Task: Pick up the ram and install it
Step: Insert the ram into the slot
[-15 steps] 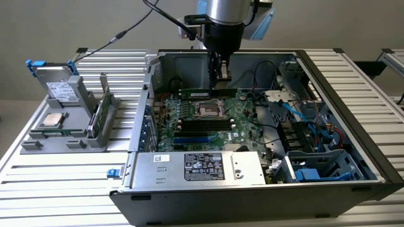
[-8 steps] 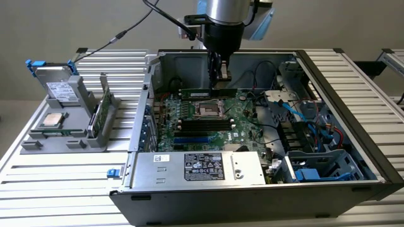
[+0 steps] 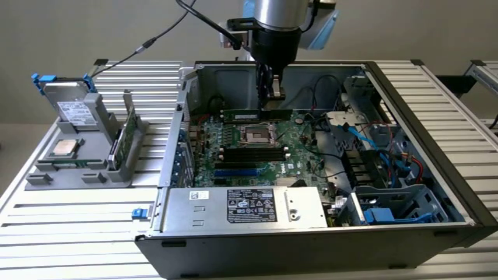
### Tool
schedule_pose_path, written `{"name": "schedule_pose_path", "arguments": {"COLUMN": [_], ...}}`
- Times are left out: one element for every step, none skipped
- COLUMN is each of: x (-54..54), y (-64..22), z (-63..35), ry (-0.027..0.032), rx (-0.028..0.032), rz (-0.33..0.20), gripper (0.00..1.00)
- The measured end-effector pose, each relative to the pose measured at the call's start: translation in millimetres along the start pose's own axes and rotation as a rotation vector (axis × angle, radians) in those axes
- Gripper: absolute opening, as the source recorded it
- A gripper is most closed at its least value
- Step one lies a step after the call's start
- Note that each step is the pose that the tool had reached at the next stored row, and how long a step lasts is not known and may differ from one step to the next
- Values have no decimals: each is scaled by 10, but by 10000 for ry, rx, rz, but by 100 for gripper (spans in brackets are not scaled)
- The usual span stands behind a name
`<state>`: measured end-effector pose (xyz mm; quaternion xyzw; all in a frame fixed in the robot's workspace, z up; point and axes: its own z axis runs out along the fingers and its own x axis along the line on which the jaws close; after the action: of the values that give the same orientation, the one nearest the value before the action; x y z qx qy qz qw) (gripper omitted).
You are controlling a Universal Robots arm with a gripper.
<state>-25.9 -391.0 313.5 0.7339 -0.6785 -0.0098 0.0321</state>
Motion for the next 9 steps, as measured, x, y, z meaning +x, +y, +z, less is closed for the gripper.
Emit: {"name": "schedule_pose_path", "arguments": {"x": [0,-1,-1,-2,-2,-3,-4,-4,-5], "y": [0,0,3,3,2,3,3,3,3], "z": [2,16,34,53,69,89,107,125,143], "ry": [0,-2,0,-1,0,0,0,0,0], "rx": [1,1,0,0,0,0,0,0,0], "rz": [0,0,2,2,-1,0,0,0,0], "gripper": [14,14,14,14,14,14,14,14,14]}}
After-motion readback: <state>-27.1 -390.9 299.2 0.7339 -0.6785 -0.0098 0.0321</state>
